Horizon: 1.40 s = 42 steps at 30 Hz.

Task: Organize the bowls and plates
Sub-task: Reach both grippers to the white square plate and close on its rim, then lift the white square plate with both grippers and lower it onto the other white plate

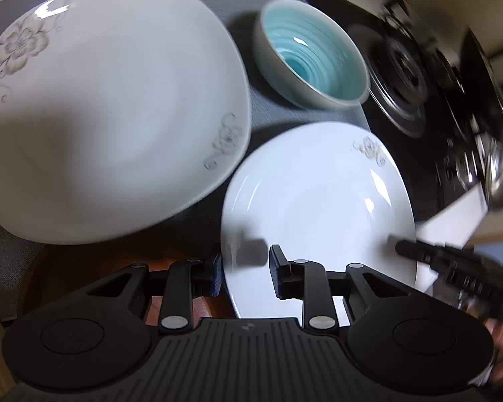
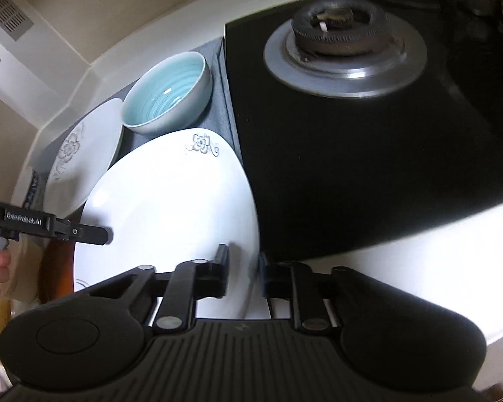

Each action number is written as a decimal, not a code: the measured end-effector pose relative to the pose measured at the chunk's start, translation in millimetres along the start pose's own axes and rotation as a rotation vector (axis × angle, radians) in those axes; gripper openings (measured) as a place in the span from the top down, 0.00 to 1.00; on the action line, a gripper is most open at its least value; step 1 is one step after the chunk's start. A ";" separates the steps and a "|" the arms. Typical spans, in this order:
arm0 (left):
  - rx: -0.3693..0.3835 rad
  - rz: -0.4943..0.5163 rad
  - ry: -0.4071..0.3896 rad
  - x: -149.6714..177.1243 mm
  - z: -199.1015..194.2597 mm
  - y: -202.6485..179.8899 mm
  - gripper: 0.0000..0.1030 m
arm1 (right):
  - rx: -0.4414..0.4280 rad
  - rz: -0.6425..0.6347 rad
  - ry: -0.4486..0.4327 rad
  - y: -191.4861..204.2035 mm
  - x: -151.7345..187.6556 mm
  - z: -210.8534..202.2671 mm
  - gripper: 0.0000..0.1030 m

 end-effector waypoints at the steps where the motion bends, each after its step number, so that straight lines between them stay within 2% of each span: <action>1: 0.002 -0.009 0.015 3.1 1.0 0.5 0.72 | -0.016 0.001 0.007 -3.4 1.3 -0.5 0.86; 6: 0.007 -0.099 0.078 19.3 0.8 5.5 0.71 | -0.117 0.107 0.047 -19.8 0.8 3.0 0.87; 9: 0.024 -0.118 0.106 31.7 1.3 0.0 0.72 | -0.177 0.171 0.072 -25.2 0.9 8.8 0.83; 10: 0.033 -0.086 0.090 34.1 2.1 -6.4 0.67 | -0.196 0.192 0.092 -27.4 2.8 13.3 0.82; 11: 0.037 -0.057 0.079 33.9 3.4 -15.0 0.56 | -0.215 0.212 0.112 -28.5 4.1 18.3 0.81; 12: 0.027 -0.039 0.078 33.9 4.2 -20.0 0.54 | -0.229 0.218 0.121 -29.5 4.0 18.9 0.81; 13: 0.009 -0.031 0.072 33.2 4.5 -22.7 0.55 | -0.231 0.207 0.126 -28.9 3.6 18.9 0.81; 15: -0.031 -0.031 0.051 31.6 4.8 -24.9 0.64 | -0.209 0.151 0.113 -23.1 3.3 14.3 0.81; 17: -0.046 -0.035 0.028 29.2 -0.7 -25.5 0.64 | -0.188 0.074 0.091 -12.2 2.3 3.5 0.81; 19: -0.042 -0.046 0.001 27.2 -12.9 -27.2 0.64 | -0.205 0.038 0.062 -2.5 0.1 -10.0 0.81; 23: 0.016 -0.108 -0.055 18.4 -46.0 -30.3 0.64 | -0.206 0.000 0.042 11.6 -0.8 -34.5 0.81; 27: 0.024 -0.122 -0.137 11.7 -77.3 -35.9 0.64 | -0.243 0.010 -0.012 21.8 -9.2 -54.4 0.81; 29: 0.001 -0.107 -0.174 11.3 -94.8 -36.9 0.64 | -0.253 0.002 -0.031 28.7 -15.5 -59.9 0.81; 35: -0.093 -0.118 -0.249 8.9 -122.6 -16.3 0.64 | -0.282 -0.051 -0.046 59.8 -36.4 -42.7 0.81; 38: -0.127 -0.170 -0.270 6.3 -128.0 7.1 0.64 | -0.294 -0.078 -0.031 78.5 -42.1 -26.0 0.81; 42: -0.133 -0.258 -0.283 7.0 -138.3 42.0 0.64 | -0.300 -0.091 0.002 102.4 -44.4 -2.9 0.81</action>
Point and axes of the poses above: each gripper's, at about its wrist camera, not at the fingertips, and z roughly the way its jaws point, y to its left, x to its underside, the point moved 6 cm from there along z, roughly the way its jaws point, and after that the axes turned 7 degrees about -y, right-handed, at the moved point
